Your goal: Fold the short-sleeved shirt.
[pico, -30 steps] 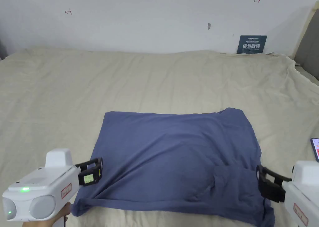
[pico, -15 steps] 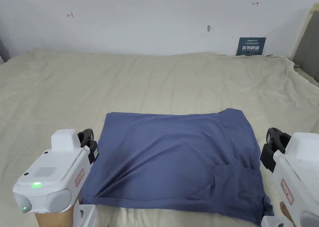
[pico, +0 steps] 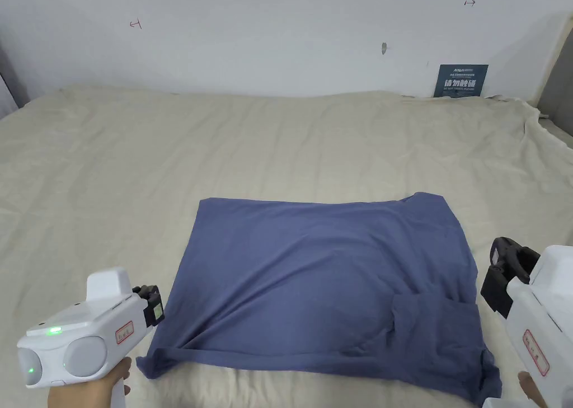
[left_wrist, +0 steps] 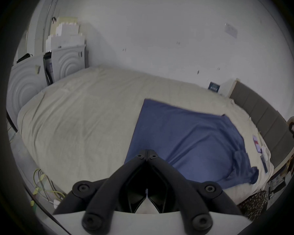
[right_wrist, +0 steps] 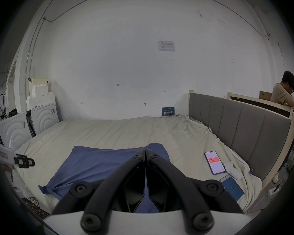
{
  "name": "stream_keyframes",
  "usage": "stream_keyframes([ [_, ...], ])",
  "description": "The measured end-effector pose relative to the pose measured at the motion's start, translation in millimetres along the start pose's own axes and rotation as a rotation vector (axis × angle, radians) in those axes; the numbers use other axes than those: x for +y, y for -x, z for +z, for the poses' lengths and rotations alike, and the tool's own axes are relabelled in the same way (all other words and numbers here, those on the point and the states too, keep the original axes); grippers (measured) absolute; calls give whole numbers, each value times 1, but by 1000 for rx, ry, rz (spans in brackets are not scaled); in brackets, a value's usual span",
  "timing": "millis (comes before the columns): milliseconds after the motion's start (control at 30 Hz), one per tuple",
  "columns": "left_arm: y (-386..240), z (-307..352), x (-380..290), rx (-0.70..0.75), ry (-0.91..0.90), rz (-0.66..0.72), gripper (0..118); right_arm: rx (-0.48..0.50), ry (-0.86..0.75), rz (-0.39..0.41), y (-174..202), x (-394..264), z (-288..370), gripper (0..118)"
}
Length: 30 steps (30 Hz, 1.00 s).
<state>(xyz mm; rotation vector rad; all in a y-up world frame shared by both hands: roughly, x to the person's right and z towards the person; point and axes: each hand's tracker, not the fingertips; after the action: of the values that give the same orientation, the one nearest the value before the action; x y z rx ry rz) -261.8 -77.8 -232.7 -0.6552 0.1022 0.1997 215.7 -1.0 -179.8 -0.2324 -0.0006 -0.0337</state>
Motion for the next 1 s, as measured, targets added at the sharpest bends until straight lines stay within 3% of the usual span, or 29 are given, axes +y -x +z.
stream_keyframes([
  [100, 7, -11, -13, 27, 126, -8, 0, -4, 14, 6, -4, -3, 0, 0],
  [167, 17, -23, -23, 46, 199, 14, 12, -9, 23, 9, -6, -6, 0, 0],
  [233, 23, -30, -31, 54, 237, 17, 38, -12, 28, 10, -4, -4, 3, 0],
  [267, 25, -34, -35, 74, 266, 8, 66, -15, 32, 13, -4, -5, 3, 0],
  [300, 23, -35, -36, 93, 281, 0, 83, -17, 36, 15, -4, -6, 4, 0],
  [333, 23, -39, -40, 110, 301, -15, 95, -18, 41, 16, -6, -7, 3, 0],
  [367, 23, -40, -42, 114, 302, -23, 97, -18, 45, 12, -8, -8, 2, 0],
  [467, 27, -53, -49, 121, 318, -36, 95, -20, 53, 2, -12, -10, 2, 0],
  [533, 23, -58, -51, 125, 344, -50, 84, -25, 58, 3, -13, -11, 1, 0],
  [667, 17, -70, -58, 101, 360, -151, 23, -35, 63, 9, -14, -11, 5, 0],
  [733, 14, -71, -61, 72, 358, -150, 5, -41, 68, 11, -16, -12, 6, 0],
  [1000, 11, -56, -48, 51, 281, -162, 1, -78, 178, -28, -45, -42, -7, 2],
])
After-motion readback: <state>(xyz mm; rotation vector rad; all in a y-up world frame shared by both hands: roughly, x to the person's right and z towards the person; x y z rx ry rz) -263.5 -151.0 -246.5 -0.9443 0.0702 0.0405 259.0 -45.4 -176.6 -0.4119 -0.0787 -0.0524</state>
